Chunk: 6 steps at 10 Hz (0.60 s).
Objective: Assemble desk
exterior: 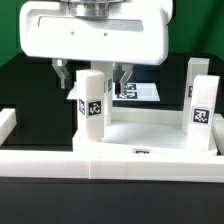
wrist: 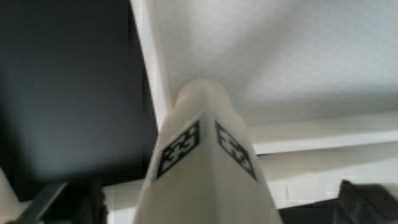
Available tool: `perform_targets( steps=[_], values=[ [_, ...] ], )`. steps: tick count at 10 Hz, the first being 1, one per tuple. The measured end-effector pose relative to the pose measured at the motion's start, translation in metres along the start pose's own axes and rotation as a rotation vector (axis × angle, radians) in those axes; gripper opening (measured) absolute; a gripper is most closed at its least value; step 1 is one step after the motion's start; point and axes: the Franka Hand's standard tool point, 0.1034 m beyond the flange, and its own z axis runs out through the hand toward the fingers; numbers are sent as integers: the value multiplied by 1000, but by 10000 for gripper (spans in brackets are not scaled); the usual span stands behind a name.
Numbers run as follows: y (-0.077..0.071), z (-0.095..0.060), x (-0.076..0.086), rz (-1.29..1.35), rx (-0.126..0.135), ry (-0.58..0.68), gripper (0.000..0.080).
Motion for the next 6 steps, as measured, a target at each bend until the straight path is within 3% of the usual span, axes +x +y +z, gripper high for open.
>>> perform_targets(
  steps=[6],
  values=[
    [2,0,0,-368,-39,-10,649]
  ],
)
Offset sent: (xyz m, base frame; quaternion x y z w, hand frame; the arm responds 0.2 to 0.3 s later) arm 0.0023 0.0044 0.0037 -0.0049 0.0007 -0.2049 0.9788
